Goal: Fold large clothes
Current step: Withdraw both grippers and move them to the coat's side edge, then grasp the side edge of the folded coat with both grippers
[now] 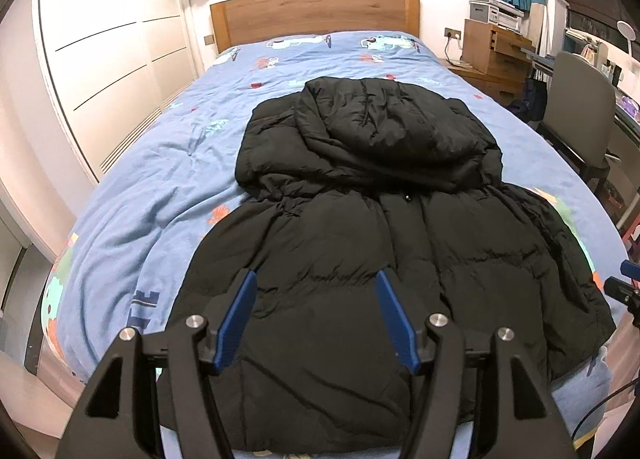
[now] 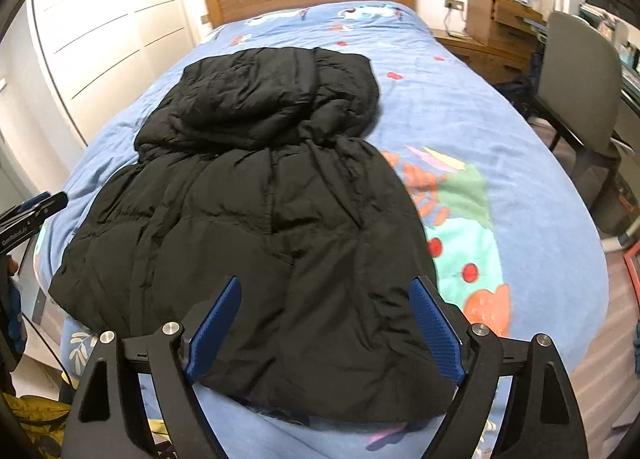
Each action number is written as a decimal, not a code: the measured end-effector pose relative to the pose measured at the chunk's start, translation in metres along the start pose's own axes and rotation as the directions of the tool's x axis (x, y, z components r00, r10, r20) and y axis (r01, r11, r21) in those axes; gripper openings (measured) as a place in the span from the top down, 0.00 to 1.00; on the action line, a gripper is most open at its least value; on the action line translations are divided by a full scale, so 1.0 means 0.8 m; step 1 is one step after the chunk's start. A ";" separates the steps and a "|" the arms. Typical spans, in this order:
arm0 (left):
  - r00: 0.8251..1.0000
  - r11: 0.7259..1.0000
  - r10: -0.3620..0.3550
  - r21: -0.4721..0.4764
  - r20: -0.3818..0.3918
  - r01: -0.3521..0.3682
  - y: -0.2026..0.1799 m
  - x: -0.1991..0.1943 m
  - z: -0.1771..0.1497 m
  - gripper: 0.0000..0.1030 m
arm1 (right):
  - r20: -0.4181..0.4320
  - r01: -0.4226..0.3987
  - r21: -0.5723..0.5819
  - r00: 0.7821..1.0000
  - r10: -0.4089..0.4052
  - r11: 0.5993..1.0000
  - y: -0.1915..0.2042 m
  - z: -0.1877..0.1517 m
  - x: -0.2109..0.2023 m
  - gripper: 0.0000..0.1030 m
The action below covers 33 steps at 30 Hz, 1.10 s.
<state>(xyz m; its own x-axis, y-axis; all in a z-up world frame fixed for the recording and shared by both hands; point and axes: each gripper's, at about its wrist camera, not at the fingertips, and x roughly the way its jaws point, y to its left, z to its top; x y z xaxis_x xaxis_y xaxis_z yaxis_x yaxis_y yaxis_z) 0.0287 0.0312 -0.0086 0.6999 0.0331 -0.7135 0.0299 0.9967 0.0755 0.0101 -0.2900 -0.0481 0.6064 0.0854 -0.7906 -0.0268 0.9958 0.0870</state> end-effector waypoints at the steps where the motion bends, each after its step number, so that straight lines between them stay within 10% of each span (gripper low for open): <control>1: 1.000 1.000 0.002 -0.002 0.001 -0.002 0.002 -0.002 -0.001 0.41 | 0.002 0.004 0.007 1.000 -0.004 1.000 -0.003 -0.002 -0.002 0.17; 33: 0.987 0.973 0.091 -0.201 -0.131 -0.117 0.152 0.004 -0.072 0.39 | 0.002 0.075 0.170 0.997 -0.076 0.983 -0.107 -0.042 -0.027 0.08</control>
<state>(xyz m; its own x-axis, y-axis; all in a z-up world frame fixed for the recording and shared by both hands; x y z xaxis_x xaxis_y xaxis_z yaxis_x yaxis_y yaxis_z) -0.0068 0.1570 -0.0415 0.6005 0.1334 -0.7884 -0.1962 0.9804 0.0164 -0.0273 -0.3761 -0.0589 0.6080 0.0093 -0.7939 0.1542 0.9795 0.1296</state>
